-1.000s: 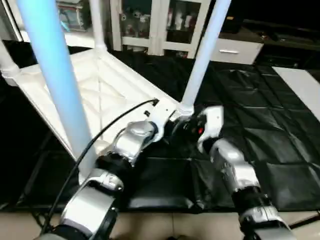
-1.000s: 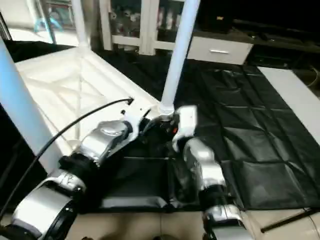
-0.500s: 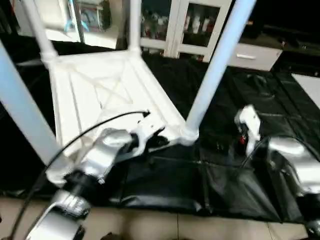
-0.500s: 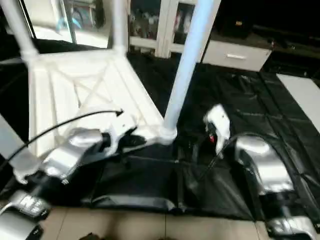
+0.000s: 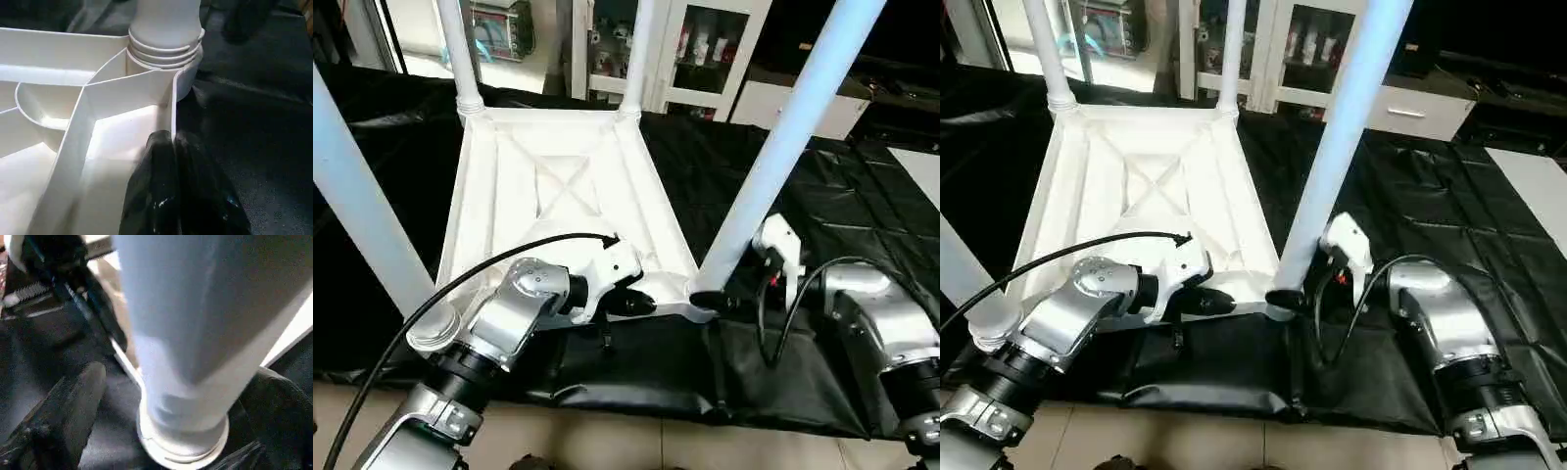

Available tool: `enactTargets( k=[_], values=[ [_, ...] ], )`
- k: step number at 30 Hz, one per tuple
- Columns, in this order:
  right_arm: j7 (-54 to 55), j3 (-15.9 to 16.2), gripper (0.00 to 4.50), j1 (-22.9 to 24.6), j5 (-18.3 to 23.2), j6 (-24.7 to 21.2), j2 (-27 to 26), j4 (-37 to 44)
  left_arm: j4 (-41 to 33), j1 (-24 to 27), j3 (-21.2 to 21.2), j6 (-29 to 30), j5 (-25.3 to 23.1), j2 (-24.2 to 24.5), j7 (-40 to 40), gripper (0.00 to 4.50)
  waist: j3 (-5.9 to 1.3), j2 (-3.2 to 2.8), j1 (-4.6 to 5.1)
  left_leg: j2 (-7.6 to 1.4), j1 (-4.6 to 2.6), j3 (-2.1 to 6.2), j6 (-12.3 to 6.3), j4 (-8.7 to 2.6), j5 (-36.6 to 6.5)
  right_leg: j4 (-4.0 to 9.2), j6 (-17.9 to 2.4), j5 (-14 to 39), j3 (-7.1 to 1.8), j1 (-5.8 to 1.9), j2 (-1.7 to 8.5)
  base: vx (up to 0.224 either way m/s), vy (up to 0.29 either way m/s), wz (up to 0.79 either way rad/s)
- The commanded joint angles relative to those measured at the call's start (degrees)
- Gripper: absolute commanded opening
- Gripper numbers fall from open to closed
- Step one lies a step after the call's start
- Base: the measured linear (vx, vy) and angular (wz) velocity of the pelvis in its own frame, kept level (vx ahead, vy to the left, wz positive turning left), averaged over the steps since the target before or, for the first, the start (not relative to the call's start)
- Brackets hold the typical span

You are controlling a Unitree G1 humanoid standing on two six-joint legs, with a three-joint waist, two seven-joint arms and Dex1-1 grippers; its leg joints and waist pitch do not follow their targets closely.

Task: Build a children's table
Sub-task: Rotate leg to tighten

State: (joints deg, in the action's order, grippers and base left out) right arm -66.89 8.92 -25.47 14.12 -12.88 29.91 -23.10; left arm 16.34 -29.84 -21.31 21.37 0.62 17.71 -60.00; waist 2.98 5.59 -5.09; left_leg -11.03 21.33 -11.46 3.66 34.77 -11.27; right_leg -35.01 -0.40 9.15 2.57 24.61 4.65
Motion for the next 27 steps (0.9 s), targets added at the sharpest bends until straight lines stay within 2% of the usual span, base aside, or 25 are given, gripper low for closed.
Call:
enactTargets(
  k=[1, 3, 10, 14, 15, 18, 20, 27],
  values=[
    [-1.2, 0.2, 4.12, -1.4, -0.7, 1.2, 1.0, -0.2, -2.4, -0.1, -1.5, -0.4, 1.8, -1.0, -1.7, 0.0, -3.72, 0.78, 0.29, -2.3, -0.74, 0.83, -3.65, -3.78, -7.3, 3.76, -10.9, 13.5, -2.03, -3.1, 3.32, 0.0, 0.0, 0.0],
    [-1.8, 0.0, 4.07, -1.5, -0.6, 1.6, 1.4, -0.9, -2.6, 0.0, -1.4, -0.2, 1.8, -0.8, -1.9, 0.0, -3.76, 0.72, 0.26, -2.36, -0.8, 0.82, -3.91, -3.72, -7.3, 3.75, -10.9, 13.4, -2.06, -3.06, 3.38, 0.0, 0.0, 0.0],
    [-2.2, -1.8, 3.33, -2.0, 0.0, 4.2, 0.9, -3.7, -2.6, 0.2, -1.4, 0.0, 1.6, -0.8, -1.9, 0.0, -3.9, 0.57, 0.31, -2.29, -0.82, 0.72, -4.63, -3.55, -5.9, 3.46, -12.1, 10.9, -2.02, -3.12, 3.21, 0.0, 0.0, 0.0],
    [-2.9, -1.6, 3.13, -1.6, 0.0, 4.1, 0.9, -3.5, -2.7, 0.2, -1.5, 0.2, 1.6, -0.8, -2.0, 0.0, -3.88, 0.53, 0.3, -2.31, -0.83, 0.77, -4.68, -3.57, -6.2, 3.47, -12.2, 11.0, -1.98, -3.2, 3.17, 0.0, 0.0, 0.0],
    [-3.4, -1.5, 2.86, -1.3, 0.0, 4.4, 1.1, -3.7, -2.8, 0.2, -1.5, 0.3, 1.6, -0.7, -2.1, 0.0, -3.88, 0.5, 0.27, -2.32, -0.86, 0.77, -4.65, -3.57, -6.4, 3.5, -12.2, 11.2, -1.99, -3.19, 3.21, 0.0, 0.0, 0.0],
    [-4.0, -1.3, 2.76, -1.3, 0.0, 4.9, 1.3, -4.2, -2.5, 0.1, -1.5, 0.2, 1.5, -0.4, -2.3, 0.0, -3.98, 0.49, 0.27, -2.31, -0.85, 0.76, -4.74, -3.49, -6.1, 3.37, -12.5, 10.3, -1.99, -3.22, 3.2, 0.0, 0.0, 0.0],
    [-4.3, -1.3, 2.42, -1.2, 0.1, 5.0, 1.2, -4.5, -2.5, 0.1, -1.5, 0.3, 1.5, -0.3, -2.5, 0.0, -3.93, 0.45, 0.24, -2.3, -0.85, 0.75, -4.91, -3.5, -6.0, 3.36, -12.7, 10.2, -2.01, -3.24, 3.18, 0.0, 0.0, 0.0],
    [-4.7, -1.1, 1.96, -0.3, -0.3, 5.1, 1.0, -4.9, -2.4, 0.1, -1.5, 0.6, 1.4, -0.2, -2.6, 0.0, -3.92, 0.43, 0.22, -2.32, -0.89, 0.78, -4.55, -3.53, -6.4, 3.37, -12.7, 10.5, -1.98, -3.23, 3.18, 0.0, 0.0, 0.0]
  ],
)
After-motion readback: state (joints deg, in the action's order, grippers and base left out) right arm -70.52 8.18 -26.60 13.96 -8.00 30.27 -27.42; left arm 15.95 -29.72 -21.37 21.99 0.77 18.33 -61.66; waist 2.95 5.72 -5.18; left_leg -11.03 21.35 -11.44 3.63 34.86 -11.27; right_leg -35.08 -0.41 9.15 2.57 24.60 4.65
